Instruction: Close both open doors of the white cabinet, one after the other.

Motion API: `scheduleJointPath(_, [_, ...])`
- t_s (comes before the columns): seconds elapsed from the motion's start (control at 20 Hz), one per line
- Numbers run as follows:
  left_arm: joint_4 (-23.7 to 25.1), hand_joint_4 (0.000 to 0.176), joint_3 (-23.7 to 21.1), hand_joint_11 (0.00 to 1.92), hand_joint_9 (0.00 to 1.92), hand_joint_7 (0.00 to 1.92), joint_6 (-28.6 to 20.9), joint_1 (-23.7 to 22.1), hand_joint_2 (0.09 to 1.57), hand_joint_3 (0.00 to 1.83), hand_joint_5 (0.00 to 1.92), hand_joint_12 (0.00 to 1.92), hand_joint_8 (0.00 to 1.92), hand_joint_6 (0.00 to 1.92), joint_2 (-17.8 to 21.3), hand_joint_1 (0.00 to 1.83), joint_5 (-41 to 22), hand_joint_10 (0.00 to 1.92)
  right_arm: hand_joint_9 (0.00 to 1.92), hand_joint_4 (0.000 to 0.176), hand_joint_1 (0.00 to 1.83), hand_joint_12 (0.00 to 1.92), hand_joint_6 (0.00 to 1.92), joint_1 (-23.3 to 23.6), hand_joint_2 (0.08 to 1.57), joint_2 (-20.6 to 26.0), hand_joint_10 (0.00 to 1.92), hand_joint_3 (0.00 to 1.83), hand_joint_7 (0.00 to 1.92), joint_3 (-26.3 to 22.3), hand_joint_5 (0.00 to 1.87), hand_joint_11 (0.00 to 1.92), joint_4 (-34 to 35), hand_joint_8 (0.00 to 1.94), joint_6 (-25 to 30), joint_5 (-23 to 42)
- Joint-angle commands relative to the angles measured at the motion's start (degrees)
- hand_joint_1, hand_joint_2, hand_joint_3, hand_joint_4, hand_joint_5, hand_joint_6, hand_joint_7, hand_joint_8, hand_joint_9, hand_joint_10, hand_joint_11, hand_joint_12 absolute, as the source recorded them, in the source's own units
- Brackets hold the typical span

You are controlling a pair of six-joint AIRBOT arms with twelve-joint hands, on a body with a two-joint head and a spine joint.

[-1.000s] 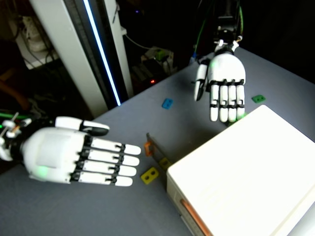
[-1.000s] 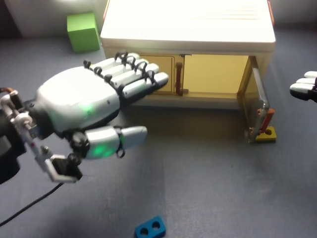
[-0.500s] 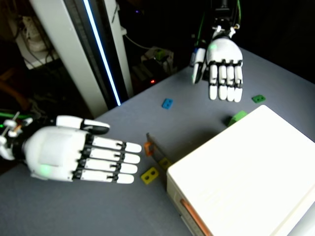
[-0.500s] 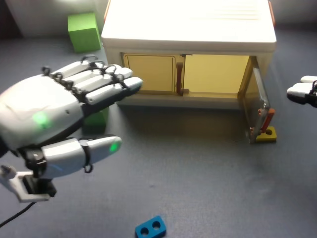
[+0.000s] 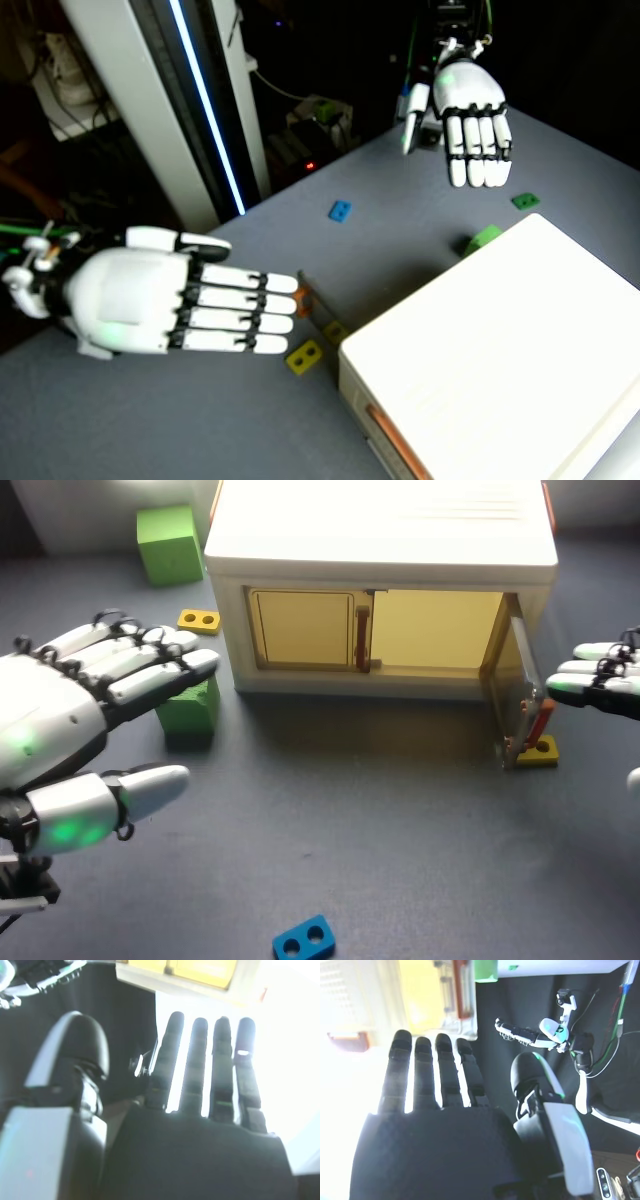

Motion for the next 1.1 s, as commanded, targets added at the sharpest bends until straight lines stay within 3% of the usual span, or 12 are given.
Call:
scheduleJointPath(0.0, [-1.1,0.000,-0.1,0.00,0.09,0.07,0.1,0.2,1.48,0.01,0.08,0.42,0.00,0.00,0.7,0.00,-7.9,0.00,0.02,0.000,0.00,0.00,0.01,0.8,1.48,-0.1,0.00,0.00,0.11,0.3,0.14,0.08,1.7,0.01,0.7,5.3])
scheduleJointPath(0.1, [-2.3,0.000,-0.4,0.00,0.07,0.05,0.5,1.2,1.50,0.01,0.08,0.34,0.00,0.00,1.0,0.00,-9.1,0.00,0.01,0.000,0.00,0.00,0.00,1.7,1.47,-0.7,0.00,0.00,0.11,0.6,0.13,0.07,0.6,0.01,1.0,4.4])
scheduleJointPath(0.4, [-3.9,0.000,-0.5,0.00,0.06,0.05,1.1,2.1,1.51,0.00,0.06,0.35,0.00,0.00,1.0,0.00,-9.9,0.00,0.05,0.000,0.06,0.02,0.00,3.8,1.54,-2.2,0.01,0.01,0.12,1.1,0.11,0.11,-0.5,0.00,1.1,4.2])
scheduleJointPath(0.6, [-4.2,0.000,-0.5,0.00,0.07,0.05,1.2,2.2,1.50,0.00,0.07,0.41,0.00,0.00,1.0,0.00,-10.3,0.00,0.09,0.000,0.00,0.03,0.00,5.6,1.55,-3.8,0.01,0.00,0.12,1.7,0.11,0.13,-1.8,0.01,1.4,3.6])
scheduleJointPath(0.8, [-4.2,0.000,-0.6,0.00,0.07,0.05,1.3,2.4,1.50,0.00,0.07,0.30,0.00,0.00,1.0,0.00,-10.5,0.00,0.02,0.000,0.00,0.02,0.00,7.1,1.55,-5.3,0.00,0.00,0.07,2.4,0.07,0.11,-3.3,0.00,1.4,2.6])
scheduleJointPath(1.05, [-4.2,0.000,-0.6,0.00,0.06,0.04,1.3,2.5,1.50,0.00,0.08,0.29,0.00,0.00,1.0,0.00,-10.5,0.00,0.01,0.003,0.00,0.07,0.00,9.1,1.52,-8.0,0.00,0.00,0.03,4.3,0.03,0.21,-3.3,0.00,1.5,1.6])
